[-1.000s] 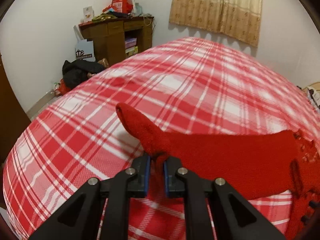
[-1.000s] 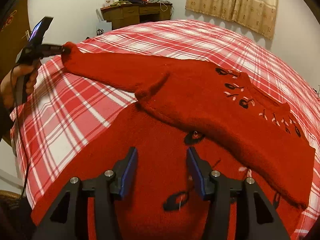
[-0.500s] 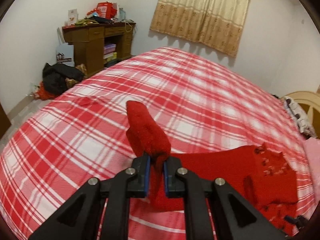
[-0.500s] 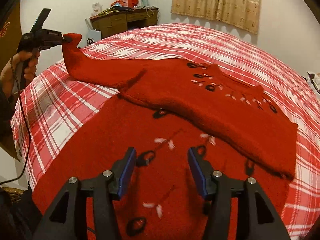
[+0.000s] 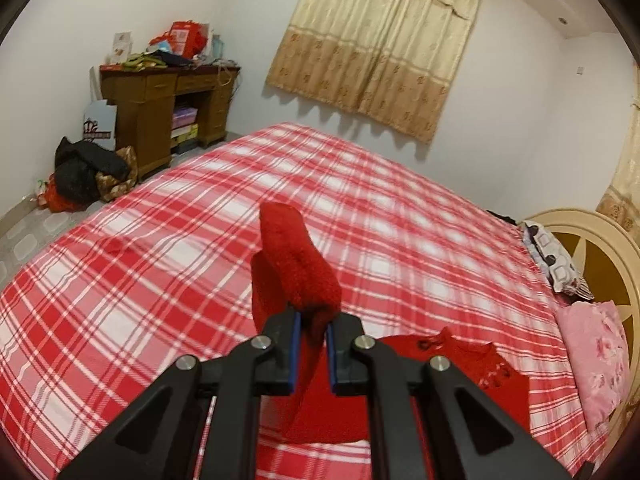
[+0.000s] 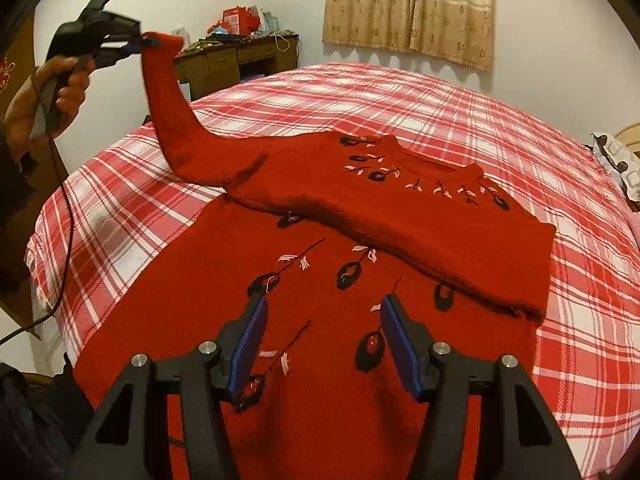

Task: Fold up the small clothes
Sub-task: 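Grasp the other sleeve cuff with the left gripper and lift it, then fold the held sleeve across the cardigan body with the left gripper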

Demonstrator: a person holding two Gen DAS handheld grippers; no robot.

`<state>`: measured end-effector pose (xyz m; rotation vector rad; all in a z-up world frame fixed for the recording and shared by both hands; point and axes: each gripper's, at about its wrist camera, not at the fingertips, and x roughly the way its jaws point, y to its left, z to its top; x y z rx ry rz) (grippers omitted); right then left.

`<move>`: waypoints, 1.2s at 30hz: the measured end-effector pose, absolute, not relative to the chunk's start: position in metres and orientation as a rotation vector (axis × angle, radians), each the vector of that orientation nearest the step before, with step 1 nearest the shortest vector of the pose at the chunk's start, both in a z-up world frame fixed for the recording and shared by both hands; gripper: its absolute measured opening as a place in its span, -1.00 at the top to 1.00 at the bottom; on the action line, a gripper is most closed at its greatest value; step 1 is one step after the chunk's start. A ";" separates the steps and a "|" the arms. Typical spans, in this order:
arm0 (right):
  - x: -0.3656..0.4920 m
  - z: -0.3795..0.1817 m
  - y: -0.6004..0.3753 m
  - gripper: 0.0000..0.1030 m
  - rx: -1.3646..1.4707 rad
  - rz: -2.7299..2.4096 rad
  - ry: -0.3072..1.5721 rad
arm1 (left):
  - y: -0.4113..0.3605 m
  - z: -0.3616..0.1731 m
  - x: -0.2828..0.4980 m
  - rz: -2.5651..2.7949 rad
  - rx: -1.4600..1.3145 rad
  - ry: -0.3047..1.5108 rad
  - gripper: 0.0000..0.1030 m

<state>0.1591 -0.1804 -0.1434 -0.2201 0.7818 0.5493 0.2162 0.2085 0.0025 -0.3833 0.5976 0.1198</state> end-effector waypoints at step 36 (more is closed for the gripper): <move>0.159 -0.168 -0.276 -0.20 0.064 0.395 0.801 | -0.062 0.023 0.273 -0.202 -0.184 0.543 0.79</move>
